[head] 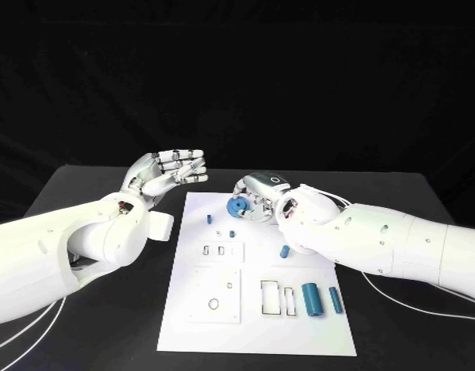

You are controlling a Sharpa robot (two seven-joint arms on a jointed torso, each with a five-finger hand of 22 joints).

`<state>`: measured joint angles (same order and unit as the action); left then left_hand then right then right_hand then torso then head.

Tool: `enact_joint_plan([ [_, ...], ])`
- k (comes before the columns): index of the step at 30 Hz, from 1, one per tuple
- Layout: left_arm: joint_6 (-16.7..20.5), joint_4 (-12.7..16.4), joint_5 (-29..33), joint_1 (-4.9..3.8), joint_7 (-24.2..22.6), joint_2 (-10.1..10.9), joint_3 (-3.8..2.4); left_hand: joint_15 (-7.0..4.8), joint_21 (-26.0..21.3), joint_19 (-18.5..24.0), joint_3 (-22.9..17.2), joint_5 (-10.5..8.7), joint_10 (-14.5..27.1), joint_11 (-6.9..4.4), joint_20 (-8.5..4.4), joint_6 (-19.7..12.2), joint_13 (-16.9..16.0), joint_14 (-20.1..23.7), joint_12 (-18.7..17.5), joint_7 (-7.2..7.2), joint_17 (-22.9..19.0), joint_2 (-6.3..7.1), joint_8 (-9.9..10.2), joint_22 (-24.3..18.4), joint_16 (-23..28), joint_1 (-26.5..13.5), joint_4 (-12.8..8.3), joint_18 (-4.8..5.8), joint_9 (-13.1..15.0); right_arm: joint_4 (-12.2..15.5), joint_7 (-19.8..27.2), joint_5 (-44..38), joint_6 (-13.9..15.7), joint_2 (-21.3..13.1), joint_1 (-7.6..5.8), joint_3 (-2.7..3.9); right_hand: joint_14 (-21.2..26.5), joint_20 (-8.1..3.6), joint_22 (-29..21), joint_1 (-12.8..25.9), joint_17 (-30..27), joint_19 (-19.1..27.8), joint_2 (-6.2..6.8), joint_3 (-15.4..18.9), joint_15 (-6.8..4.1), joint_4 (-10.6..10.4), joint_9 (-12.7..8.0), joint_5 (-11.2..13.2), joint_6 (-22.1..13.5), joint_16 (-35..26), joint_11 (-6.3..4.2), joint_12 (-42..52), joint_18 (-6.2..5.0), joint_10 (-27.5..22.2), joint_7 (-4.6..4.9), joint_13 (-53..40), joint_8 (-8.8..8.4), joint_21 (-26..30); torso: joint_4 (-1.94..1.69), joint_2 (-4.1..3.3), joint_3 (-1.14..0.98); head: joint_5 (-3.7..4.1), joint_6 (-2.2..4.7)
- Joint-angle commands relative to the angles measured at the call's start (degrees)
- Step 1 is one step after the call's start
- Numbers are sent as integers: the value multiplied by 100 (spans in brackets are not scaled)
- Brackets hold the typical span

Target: Assemble the parts on the task board

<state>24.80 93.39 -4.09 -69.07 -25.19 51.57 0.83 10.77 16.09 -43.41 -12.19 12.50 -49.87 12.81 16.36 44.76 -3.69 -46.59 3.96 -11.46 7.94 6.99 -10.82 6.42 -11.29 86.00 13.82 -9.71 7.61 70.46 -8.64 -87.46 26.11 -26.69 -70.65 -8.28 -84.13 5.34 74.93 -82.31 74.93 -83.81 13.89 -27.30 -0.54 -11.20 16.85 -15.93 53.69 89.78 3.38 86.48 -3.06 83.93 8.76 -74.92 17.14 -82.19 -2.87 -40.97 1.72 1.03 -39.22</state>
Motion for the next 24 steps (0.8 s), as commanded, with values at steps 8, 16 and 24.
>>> enact_joint_plan([
  [8,-98,-5,-24,-8,-29,-23,-5,21,2,-9,-17,-26,12,2,9,-6,5,10,-29,-359,9,23,18,-6,40,32,12,-32,-1,-114,-19,-175,-123,115,85,-17,-583,-11,703,118,1488,-49,12,-40,-34,6,76,54,240,17,-32,19,66,277,-104,-1115,-8,4,21,3,-8,-28,-28],
  [16,-98,-8,-24,-8,-26,-25,-5,21,2,-9,-17,-26,12,2,9,-6,5,10,-29,-359,9,23,18,-6,40,32,12,-32,-1,-188,-10,-188,-134,184,112,-26,-582,-9,695,150,1482,-43,22,-45,-32,17,75,72,227,16,-29,8,63,266,-100,-1102,-15,13,9,7,-7,-27,-33],
  [24,-102,-11,-24,-8,-20,-27,-5,21,2,-9,-17,-26,12,2,9,-6,5,10,-29,-359,9,23,18,-6,40,32,12,-32,-1,-293,-1,-191,-166,256,139,-34,-579,4,677,269,1468,-28,60,-60,-12,64,59,188,143,12,-5,-39,58,221,-71,-1055,-68,40,12,2,-7,-30,-24],
])
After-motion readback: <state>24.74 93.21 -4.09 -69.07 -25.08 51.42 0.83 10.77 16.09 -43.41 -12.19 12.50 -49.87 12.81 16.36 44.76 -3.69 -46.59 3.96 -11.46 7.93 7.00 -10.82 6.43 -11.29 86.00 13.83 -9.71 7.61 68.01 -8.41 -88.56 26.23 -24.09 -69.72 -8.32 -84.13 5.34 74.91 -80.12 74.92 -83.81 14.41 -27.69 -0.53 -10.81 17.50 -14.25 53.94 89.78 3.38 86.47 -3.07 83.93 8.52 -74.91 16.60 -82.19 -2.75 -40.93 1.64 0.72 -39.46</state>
